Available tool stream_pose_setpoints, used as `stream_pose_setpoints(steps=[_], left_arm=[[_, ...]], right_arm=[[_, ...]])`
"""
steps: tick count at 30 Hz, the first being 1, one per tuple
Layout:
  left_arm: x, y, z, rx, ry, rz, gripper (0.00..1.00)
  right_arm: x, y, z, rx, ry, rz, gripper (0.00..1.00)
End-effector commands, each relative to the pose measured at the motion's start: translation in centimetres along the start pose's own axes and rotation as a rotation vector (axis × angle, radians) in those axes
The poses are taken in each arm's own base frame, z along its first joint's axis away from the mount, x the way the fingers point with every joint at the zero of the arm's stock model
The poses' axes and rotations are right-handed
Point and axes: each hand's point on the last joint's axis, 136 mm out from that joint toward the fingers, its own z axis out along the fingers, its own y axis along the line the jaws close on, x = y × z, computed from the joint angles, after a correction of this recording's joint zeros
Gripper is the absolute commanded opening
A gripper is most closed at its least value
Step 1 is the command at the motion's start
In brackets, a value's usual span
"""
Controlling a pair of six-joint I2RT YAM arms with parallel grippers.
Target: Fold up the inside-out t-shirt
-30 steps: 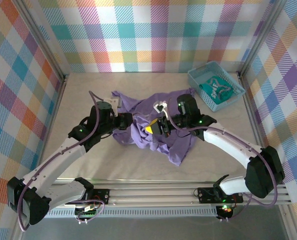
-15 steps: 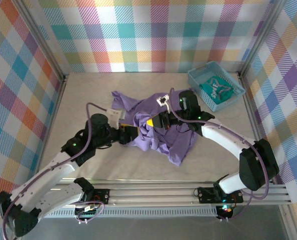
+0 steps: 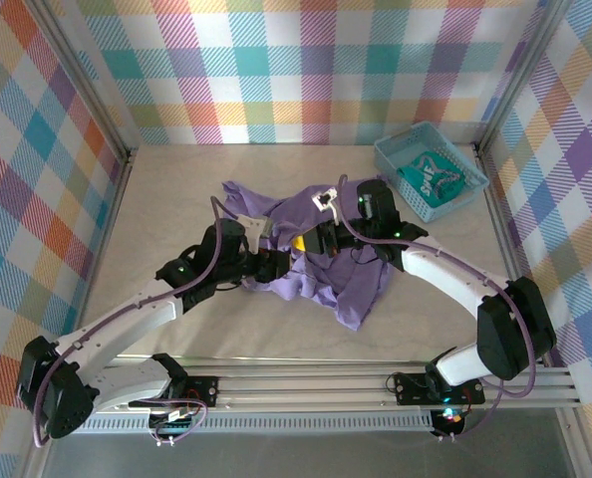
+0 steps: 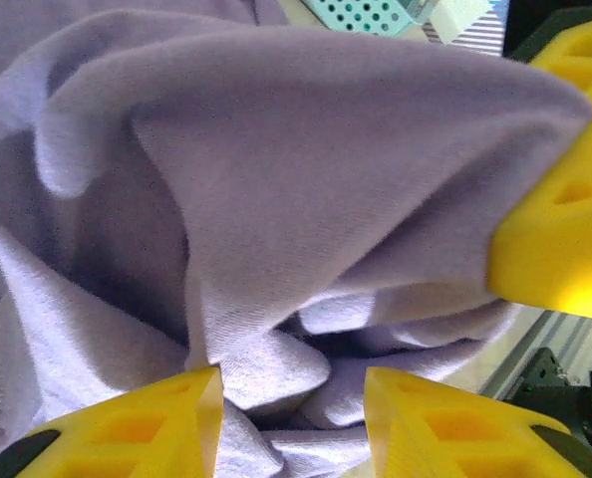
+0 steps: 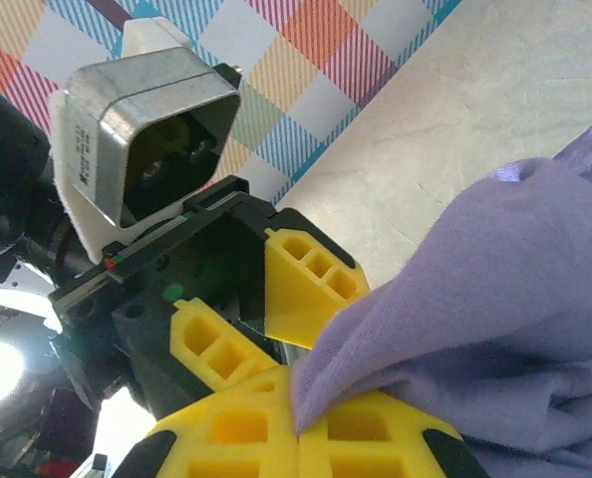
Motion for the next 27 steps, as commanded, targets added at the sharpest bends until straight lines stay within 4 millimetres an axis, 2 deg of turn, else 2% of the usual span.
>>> stream_pose_setpoints(steps=[1, 7, 10, 14, 17, 22, 24, 27], left_arm=[[-1.5, -0.3, -0.3, -0.022, -0.041, 0.037, 0.44], [-2.1, 0.0, -0.1, -0.046, -0.055, 0.055, 0.47], [-2.4, -0.6, 0.3, -0.017, -0.057, 0.059, 0.39], [-2.6, -0.9, 0.3, -0.006, -0.050, 0.064, 0.22], [-2.7, -1.2, -0.6, -0.003, -0.059, 0.069, 0.17], [-2.5, -2.2, -3.4, 0.047, -0.066, 0.065, 0.05], [-3.4, -3.2, -4.6, 0.127, -0.110, 0.026, 0.00], [-4.8, -4.2, -5.5, 0.218, -0.152, -0.035, 0.00]], right_arm=[[-0.9, 0.9, -0.6, -0.012, -0.027, -0.044, 0.00], [-0.9, 0.9, -0.6, -0.009, -0.027, -0.047, 0.00], [-0.8, 0.8, -0.6, -0.007, -0.026, -0.044, 0.00], [-0.7, 0.5, -0.7, 0.016, -0.025, -0.044, 0.00], [-0.8, -0.2, -1.0, 0.060, -0.025, -0.045, 0.00], [-1.7, -2.9, -2.0, 0.263, -0.016, -0.071, 0.00], [-1.9, -3.2, -1.9, 0.277, -0.013, -0.088, 0.00], [-1.6, -3.3, -1.4, 0.250, 0.004, -0.093, 0.00]])
